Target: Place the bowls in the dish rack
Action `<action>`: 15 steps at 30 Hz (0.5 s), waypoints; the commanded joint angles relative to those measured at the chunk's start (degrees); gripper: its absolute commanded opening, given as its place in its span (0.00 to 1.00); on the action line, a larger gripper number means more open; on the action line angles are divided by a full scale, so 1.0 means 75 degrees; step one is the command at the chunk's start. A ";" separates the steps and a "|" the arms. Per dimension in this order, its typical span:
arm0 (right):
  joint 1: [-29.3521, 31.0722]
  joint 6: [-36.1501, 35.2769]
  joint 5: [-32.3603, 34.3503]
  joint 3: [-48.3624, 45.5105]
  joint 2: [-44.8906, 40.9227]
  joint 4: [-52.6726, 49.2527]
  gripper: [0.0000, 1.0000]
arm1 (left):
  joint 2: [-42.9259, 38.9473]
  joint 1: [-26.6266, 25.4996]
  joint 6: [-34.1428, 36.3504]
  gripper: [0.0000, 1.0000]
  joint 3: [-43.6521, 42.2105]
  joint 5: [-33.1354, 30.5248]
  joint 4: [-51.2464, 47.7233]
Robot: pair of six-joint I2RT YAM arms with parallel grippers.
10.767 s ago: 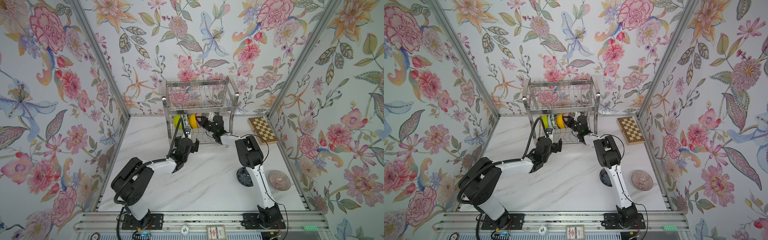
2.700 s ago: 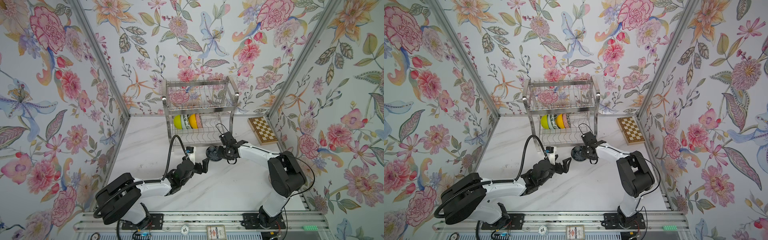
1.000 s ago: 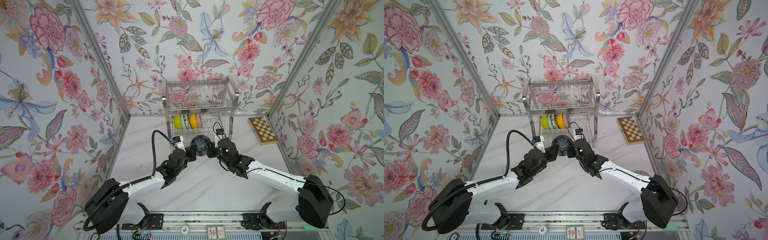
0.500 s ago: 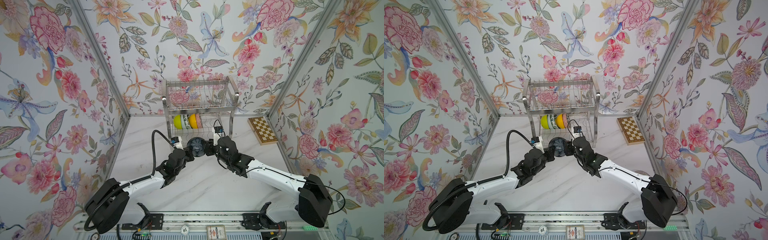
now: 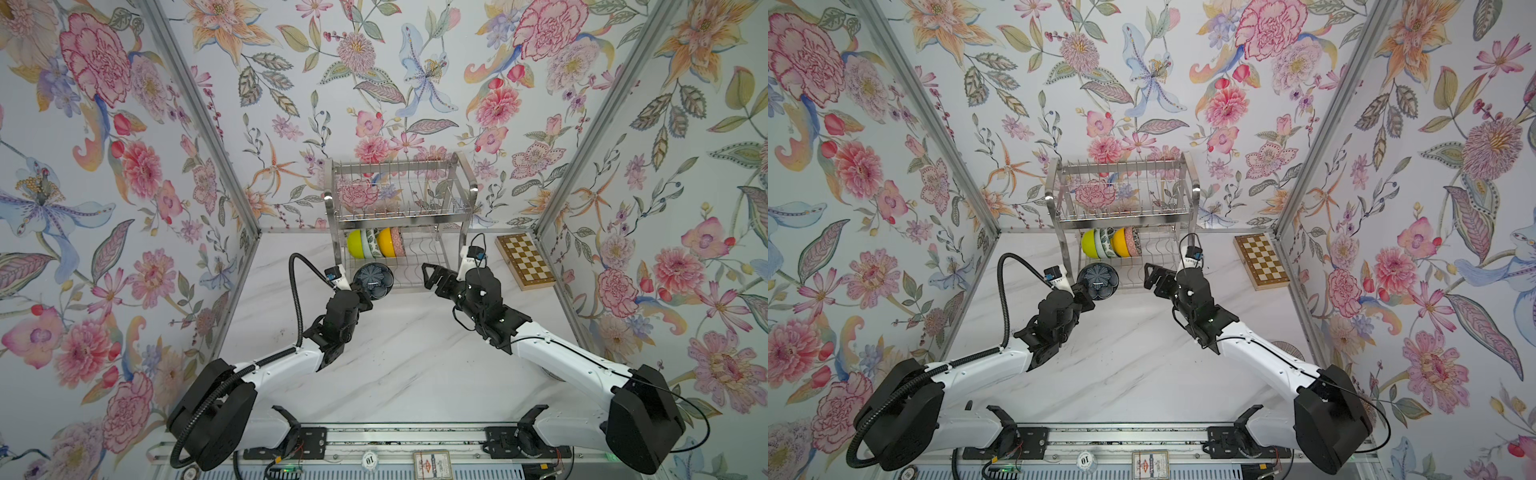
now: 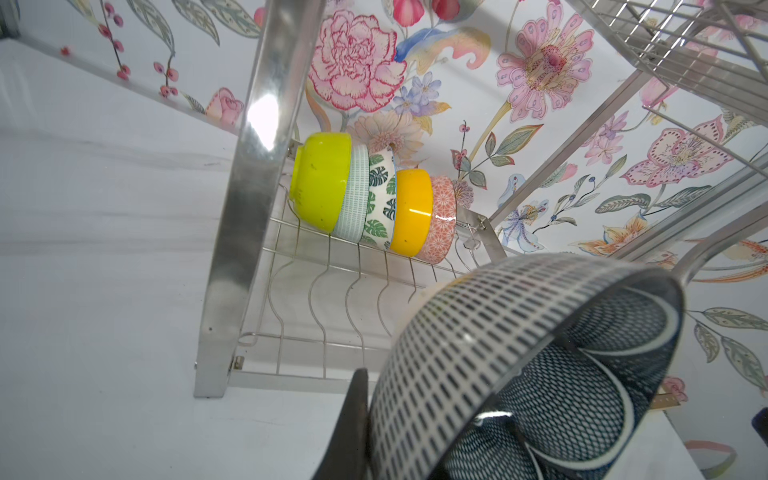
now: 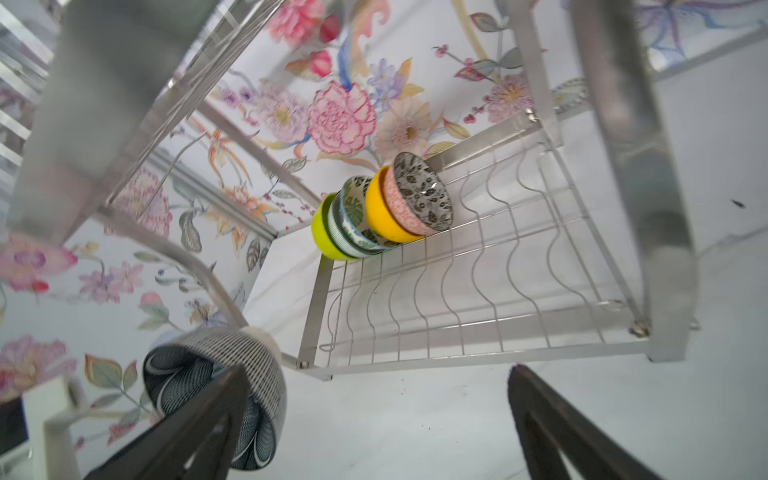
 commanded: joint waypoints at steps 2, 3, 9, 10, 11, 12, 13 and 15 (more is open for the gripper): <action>-0.0361 0.2308 -0.0475 0.0311 0.0061 -0.0579 0.99 | 0.0052 -0.0072 0.1584 0.00 -0.0035 -0.0829 0.1284; -0.0575 0.2628 -0.0412 0.0603 0.0139 -0.1122 0.98 | 0.0128 -0.0156 0.1883 0.00 -0.0042 -0.1080 0.1403; -0.0560 0.5578 -0.0478 0.0133 0.0181 -0.0355 0.98 | 0.1130 -0.0867 0.4003 0.00 -0.0122 -0.2262 0.3071; -0.0504 0.5955 -0.0450 0.0058 0.0193 -0.0221 0.99 | 0.1294 -0.0956 0.4147 0.00 -0.0146 -0.2343 0.3304; -0.0470 0.6215 -0.0450 0.0038 0.0200 -0.0179 0.98 | 0.1419 -0.1010 0.4220 0.00 -0.0157 -0.2374 0.3460; -0.0456 0.6449 -0.0431 0.0023 0.0207 -0.0143 0.99 | 0.1561 -0.1075 0.4302 0.00 -0.0150 -0.2420 0.3582; -0.0455 0.6660 -0.0389 -0.0004 0.0206 -0.0036 0.99 | 0.1702 -0.1137 0.4404 0.00 -0.0120 -0.2454 0.3652; -0.0161 0.6980 -0.0263 -0.0052 0.0193 0.0123 0.99 | 0.2052 -0.1272 0.4651 0.00 -0.0068 -0.2558 0.3850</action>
